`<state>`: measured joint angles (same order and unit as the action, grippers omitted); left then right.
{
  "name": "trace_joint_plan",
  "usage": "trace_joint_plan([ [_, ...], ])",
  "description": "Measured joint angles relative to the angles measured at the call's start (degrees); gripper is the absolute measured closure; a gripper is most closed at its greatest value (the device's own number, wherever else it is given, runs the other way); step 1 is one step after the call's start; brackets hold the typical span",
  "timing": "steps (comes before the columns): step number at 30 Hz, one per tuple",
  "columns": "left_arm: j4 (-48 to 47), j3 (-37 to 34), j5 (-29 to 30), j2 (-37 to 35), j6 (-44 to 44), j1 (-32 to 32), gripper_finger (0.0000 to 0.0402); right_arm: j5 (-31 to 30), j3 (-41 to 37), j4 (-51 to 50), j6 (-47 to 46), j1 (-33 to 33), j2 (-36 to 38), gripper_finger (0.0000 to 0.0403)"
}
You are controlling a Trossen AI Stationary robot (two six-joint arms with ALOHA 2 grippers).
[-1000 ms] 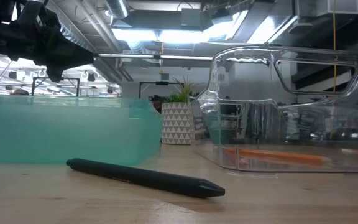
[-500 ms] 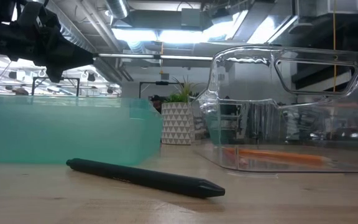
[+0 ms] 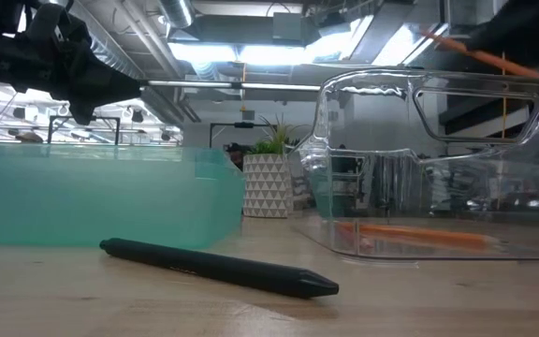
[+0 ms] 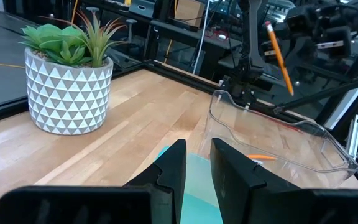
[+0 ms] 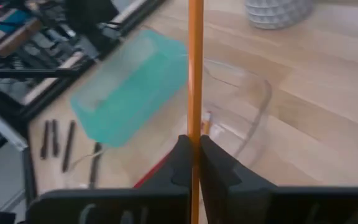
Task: Sort pens & pencils
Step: Put the orange pencil into the transparent bin, then put the red pencil into the transparent bin
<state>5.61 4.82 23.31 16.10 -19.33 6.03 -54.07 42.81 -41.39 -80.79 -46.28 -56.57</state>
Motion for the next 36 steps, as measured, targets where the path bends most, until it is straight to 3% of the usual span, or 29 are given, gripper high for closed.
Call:
trace_joint_plan([
  [8,0.0,0.0,0.0,0.0,0.0,0.0,0.0333,0.0,0.0,2.4,1.6,0.1,0.1,0.0392],
  [13,0.0,0.0,0.0,0.0,0.0,0.0,0.0333,1.0,0.0,9.7,1.6,3.5,-1.2,0.0392],
  [22,0.0,0.0,0.0,0.0,0.0,0.0,0.0333,23.4,0.0,21.2,0.2,16.0,-5.8,0.04],
  [30,0.0,0.0,0.0,0.0,0.0,0.0,0.0333,35.4,0.0,24.5,1.9,21.8,-13.4,0.0401],
  [36,-0.1,0.0,0.0,0.0,0.0,0.0,0.0333,37.6,0.0,27.8,3.4,23.7,-16.9,0.0402],
])
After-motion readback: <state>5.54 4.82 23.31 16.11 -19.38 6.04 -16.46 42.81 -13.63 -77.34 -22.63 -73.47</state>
